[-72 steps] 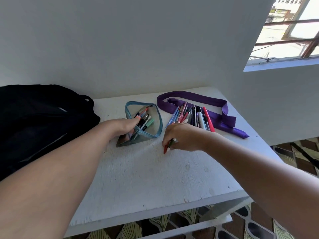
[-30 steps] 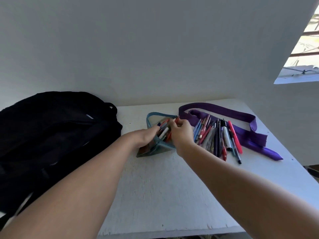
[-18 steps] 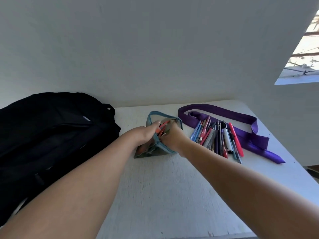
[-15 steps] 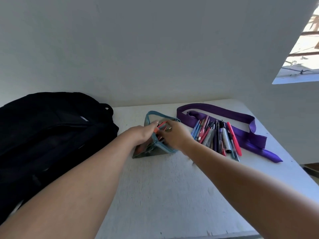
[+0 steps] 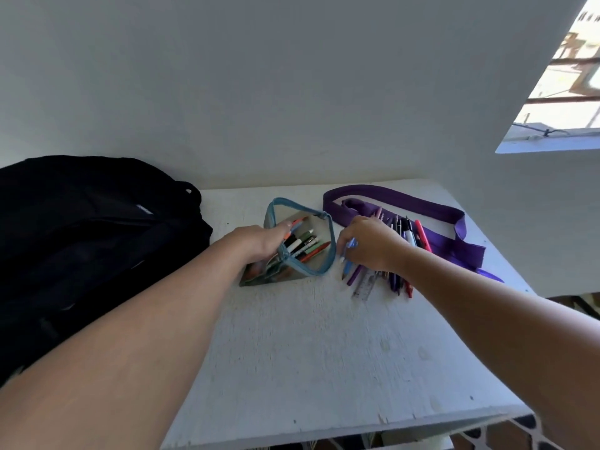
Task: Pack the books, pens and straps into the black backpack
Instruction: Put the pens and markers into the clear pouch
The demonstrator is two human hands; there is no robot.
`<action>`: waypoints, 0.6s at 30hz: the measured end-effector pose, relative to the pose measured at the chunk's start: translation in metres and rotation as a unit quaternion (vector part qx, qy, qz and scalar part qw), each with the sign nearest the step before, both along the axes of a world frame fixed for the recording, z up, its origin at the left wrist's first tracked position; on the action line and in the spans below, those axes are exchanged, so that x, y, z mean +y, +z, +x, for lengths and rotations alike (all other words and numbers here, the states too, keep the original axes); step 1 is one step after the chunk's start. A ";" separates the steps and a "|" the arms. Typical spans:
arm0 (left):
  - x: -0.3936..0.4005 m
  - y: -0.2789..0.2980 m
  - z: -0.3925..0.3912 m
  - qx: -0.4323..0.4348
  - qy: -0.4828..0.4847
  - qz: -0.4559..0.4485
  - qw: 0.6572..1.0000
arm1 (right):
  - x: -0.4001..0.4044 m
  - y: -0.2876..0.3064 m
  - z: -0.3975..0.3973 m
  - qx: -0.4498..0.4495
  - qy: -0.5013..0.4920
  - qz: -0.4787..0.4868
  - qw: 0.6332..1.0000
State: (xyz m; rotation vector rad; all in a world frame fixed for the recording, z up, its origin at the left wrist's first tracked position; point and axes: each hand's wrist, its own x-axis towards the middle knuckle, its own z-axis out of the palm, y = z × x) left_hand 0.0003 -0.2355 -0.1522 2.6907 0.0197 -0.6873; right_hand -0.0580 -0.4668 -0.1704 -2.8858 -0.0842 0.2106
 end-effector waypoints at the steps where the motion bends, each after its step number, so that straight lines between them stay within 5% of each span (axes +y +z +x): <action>1: 0.000 0.001 -0.001 0.002 -0.001 -0.001 1.000 | 0.000 0.002 0.000 0.009 0.016 -0.026 0.999; 18: 0.000 0.006 -0.009 0.006 -0.014 0.008 1.000 | 0.004 0.008 -0.005 -0.019 0.169 -0.253 0.952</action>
